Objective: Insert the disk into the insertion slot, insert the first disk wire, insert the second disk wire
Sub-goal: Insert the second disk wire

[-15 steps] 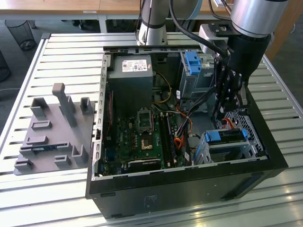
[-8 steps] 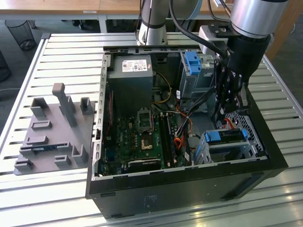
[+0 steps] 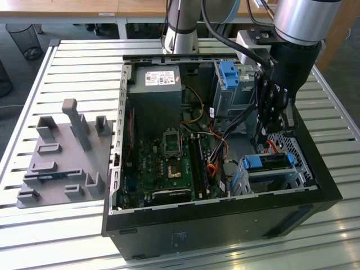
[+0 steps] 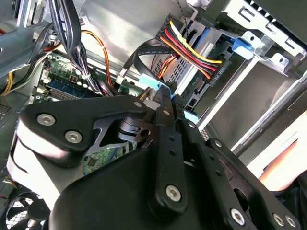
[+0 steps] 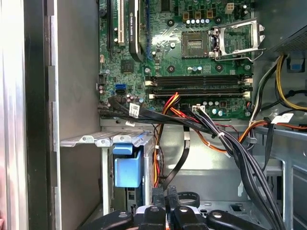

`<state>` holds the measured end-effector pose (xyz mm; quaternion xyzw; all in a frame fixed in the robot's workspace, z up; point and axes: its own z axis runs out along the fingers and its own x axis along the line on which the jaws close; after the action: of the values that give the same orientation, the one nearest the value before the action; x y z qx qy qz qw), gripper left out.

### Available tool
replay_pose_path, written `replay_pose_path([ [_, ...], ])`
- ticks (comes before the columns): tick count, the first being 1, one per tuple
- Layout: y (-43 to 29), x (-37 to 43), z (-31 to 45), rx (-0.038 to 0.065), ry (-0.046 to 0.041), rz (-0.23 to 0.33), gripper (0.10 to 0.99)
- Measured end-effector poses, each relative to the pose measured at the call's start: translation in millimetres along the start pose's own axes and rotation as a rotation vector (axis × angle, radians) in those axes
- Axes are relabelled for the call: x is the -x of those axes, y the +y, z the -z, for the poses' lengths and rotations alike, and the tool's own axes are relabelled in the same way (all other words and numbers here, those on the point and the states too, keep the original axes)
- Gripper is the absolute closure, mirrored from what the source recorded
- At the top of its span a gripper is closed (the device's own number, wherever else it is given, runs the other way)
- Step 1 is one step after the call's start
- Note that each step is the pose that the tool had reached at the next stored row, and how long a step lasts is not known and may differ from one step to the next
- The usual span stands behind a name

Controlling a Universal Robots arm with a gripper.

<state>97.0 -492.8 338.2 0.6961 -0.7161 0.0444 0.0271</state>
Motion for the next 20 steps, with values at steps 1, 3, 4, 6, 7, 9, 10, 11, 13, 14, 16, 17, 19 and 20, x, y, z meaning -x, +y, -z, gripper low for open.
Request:
replay_pose_path([
  [1, 0.0, 0.0, 0.5, 0.0, 0.0003, 0.0, 0.945],
  [3, -0.1, -0.2, 2.3, 0.0, 0.0, 0.0, 0.945],
  [4, -0.1, -0.4, 3.9, 0.0, 0.0, 0.0, 0.945],
  [6, -0.2, -0.7, 6.6, 0.0, 0.0, 0.0, 0.945],
  [7, -0.1, -0.9, 6.6, 0.0, -0.0003, 0.0, 0.945],
  [9, -0.2, -2.1, 6.6, 0.0, -0.0039, 0.0, 0.945],
  [10, -0.2, -3.1, 6.5, 0.001, -0.0101, 0.0, 0.945],
  [11, -0.3, -4.2, 6.4, 0.001, -0.0247, -0.001, 0.945],
  [13, -0.3, -6.7, 6.0, 0.002, -0.0564, -0.001, 0.945],
  [14, -0.4, -8.3, 5.7, 0.002, -0.0701, -0.002, 0.945],
  [16, -0.5, -13.1, 4.7, 0.003, -0.0772, -0.002, 0.945],
  [17, -0.5, -15.5, 4.3, 0.003, -0.078, -0.002, 0.945],
  [19, -0.7, -19.9, 3.4, 0.003, -0.0787, -0.002, 0.945],
  [20, -0.7, -21.9, 3.1, 0.003, -0.0788, -0.002, 0.945],
])
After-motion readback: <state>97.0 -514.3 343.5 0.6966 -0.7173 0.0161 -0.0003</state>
